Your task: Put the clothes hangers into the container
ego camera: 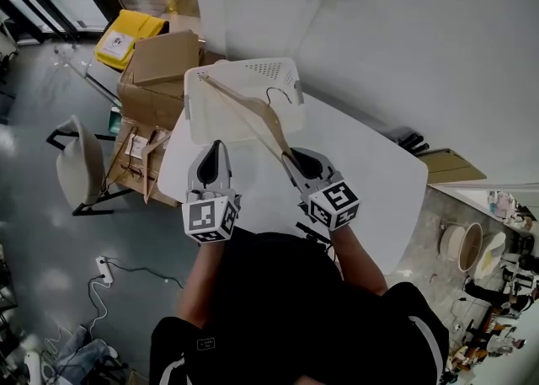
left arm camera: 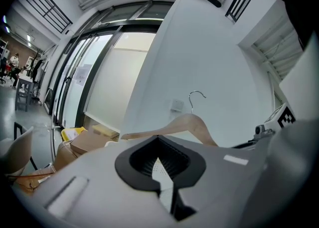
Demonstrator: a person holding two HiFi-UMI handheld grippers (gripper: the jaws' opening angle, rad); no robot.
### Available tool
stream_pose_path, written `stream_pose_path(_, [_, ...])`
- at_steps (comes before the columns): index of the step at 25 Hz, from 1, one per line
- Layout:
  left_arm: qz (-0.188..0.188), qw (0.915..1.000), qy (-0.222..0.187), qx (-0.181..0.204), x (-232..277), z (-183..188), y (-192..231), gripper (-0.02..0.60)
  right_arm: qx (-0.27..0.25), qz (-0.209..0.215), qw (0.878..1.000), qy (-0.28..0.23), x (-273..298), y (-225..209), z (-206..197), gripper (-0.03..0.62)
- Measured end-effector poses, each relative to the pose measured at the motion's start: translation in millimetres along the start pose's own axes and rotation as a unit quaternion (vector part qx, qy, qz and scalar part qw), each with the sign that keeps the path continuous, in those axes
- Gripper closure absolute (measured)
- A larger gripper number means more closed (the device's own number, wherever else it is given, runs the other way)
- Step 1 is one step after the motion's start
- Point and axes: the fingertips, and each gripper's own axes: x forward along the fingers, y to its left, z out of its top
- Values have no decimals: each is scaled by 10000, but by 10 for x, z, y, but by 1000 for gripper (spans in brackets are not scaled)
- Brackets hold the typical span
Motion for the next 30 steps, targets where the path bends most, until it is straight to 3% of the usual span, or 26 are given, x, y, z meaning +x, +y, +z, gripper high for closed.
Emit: stream_pose_path(30, [84, 9988, 426, -236, 534, -307, 406, 577, -102, 406, 9965, 717, 683, -358, -108, 533])
